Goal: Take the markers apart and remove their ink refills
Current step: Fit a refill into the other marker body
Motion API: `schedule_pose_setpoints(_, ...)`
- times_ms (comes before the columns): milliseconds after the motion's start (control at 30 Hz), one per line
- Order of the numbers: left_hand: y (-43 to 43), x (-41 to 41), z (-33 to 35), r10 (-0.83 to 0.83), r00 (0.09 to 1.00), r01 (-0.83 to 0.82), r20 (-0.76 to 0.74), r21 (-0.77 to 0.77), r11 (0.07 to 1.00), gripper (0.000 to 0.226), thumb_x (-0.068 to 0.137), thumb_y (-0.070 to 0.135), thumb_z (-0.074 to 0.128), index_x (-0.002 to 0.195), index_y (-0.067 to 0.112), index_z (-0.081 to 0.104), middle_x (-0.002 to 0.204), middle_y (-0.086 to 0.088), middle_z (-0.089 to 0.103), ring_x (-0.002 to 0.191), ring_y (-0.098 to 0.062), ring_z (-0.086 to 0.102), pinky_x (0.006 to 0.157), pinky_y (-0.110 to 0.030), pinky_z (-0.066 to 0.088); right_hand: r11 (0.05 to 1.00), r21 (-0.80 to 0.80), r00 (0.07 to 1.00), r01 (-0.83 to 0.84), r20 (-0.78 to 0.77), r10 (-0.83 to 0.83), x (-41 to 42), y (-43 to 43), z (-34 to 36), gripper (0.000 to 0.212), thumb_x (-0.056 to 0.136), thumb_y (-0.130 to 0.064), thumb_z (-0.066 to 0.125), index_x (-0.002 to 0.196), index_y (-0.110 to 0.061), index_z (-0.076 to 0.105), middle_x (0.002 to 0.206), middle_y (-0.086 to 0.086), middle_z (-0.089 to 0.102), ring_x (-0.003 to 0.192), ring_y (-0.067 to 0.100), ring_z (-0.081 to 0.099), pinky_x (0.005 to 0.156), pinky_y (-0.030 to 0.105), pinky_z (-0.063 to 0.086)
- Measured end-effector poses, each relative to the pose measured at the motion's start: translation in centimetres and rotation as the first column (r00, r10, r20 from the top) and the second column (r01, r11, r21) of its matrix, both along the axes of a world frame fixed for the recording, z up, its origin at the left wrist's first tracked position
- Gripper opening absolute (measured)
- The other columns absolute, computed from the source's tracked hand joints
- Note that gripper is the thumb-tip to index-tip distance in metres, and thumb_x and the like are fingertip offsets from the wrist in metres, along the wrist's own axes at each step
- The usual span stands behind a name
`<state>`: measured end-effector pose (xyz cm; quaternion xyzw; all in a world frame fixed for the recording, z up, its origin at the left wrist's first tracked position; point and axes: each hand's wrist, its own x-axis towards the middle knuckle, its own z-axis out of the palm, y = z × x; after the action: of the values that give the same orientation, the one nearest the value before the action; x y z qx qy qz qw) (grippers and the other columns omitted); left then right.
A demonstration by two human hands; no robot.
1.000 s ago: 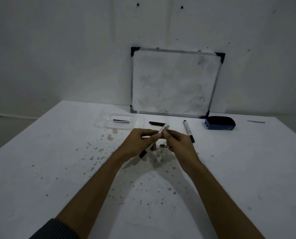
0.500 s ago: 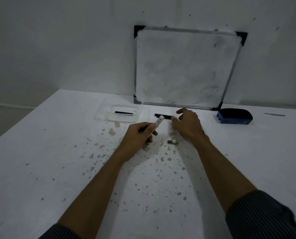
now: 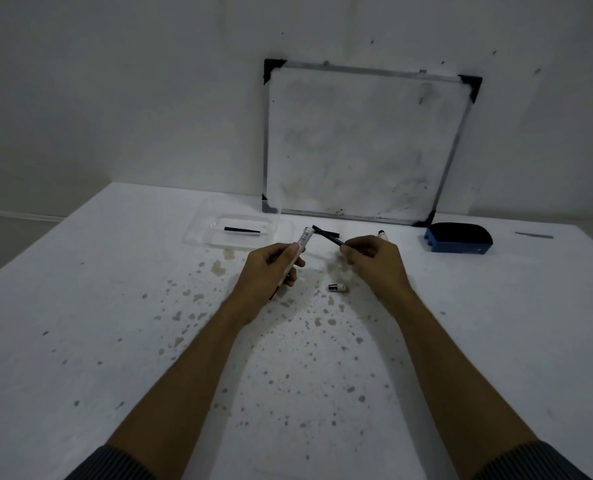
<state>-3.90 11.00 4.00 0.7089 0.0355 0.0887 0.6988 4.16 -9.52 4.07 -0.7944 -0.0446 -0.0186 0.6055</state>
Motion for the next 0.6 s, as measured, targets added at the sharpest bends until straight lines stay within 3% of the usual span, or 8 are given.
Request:
schedule_pose_setpoints(133,-0.3,-0.6,0.2,0.005,1.000,-0.006,0.006,0.041,0.999,0.032,0.104,0.035,0.059,0.095,0.007,0.074,0.066,-0.004,0.065,0.046,-0.008,0.054,0.042,-0.019,0.039,0.927,0.374,0.990,0.039,-0.140,0.015,-2.6,-1.2,0.2,0.016,0.088,-0.012,0.076,0.104,-0.008,0.076,0.093,0.011,0.078,0.077,0.014,0.068,0.068,0.026,0.052)
schedule_pose_setpoints(200,-0.5,-0.8,0.1,-0.010,1.000,0.007,0.028,0.078,0.997,0.030,0.103,0.034,0.060,0.096,0.009,0.074,0.066,-0.004,0.066,0.046,-0.008,0.053,0.041,-0.020,0.037,0.828,0.558,0.980,0.065,-0.194,0.054,-3.8,-1.6,-0.4,0.016,0.091,-0.008,0.071,0.107,-0.006,0.076,0.089,0.010,0.073,0.072,0.013,0.063,0.069,0.027,0.051)
schedule_pose_setpoints(300,-0.9,-1.1,-0.3,-0.035,0.997,0.030,0.067,0.079,0.996,0.022,0.101,0.024,0.064,0.113,0.008,0.074,0.077,0.002,0.074,0.056,-0.012,0.059,0.051,-0.026,0.048,0.647,0.755,0.962,0.109,-0.244,0.123,-4.3,-1.9,-0.8,0.018,0.093,-0.011,0.070,0.108,-0.002,0.074,0.085,0.007,0.064,0.068,0.012,0.054,0.067,0.027,0.048)
schedule_pose_setpoints(400,-1.1,-1.3,-0.8,-0.057,0.996,0.050,0.071,0.095,0.994,0.026,0.098,0.021,0.069,0.123,0.014,0.074,0.089,-0.005,0.078,0.066,-0.021,0.060,0.062,-0.040,0.053,0.626,0.773,0.961,0.097,-0.237,0.144,-4.1,-2.0,-0.7,0.019,0.095,-0.017,0.069,0.107,-0.003,0.072,0.087,0.006,0.064,0.069,0.013,0.052,0.063,0.027,0.047)
schedule_pose_setpoints(600,-1.0,-1.4,-1.0,-0.048,0.993,0.029,0.110,0.174,0.984,0.025,0.094,0.031,0.074,0.118,0.025,0.077,0.082,-0.007,0.078,0.064,-0.014,0.063,0.061,-0.035,0.055,0.768,0.639,0.968,0.042,-0.215,0.126,-4.3,-1.9,-0.6,0.026,0.097,-0.018,0.065,0.113,0.002,0.071,0.089,0.008,0.069,0.073,0.014,0.059,0.073,0.029,0.055)
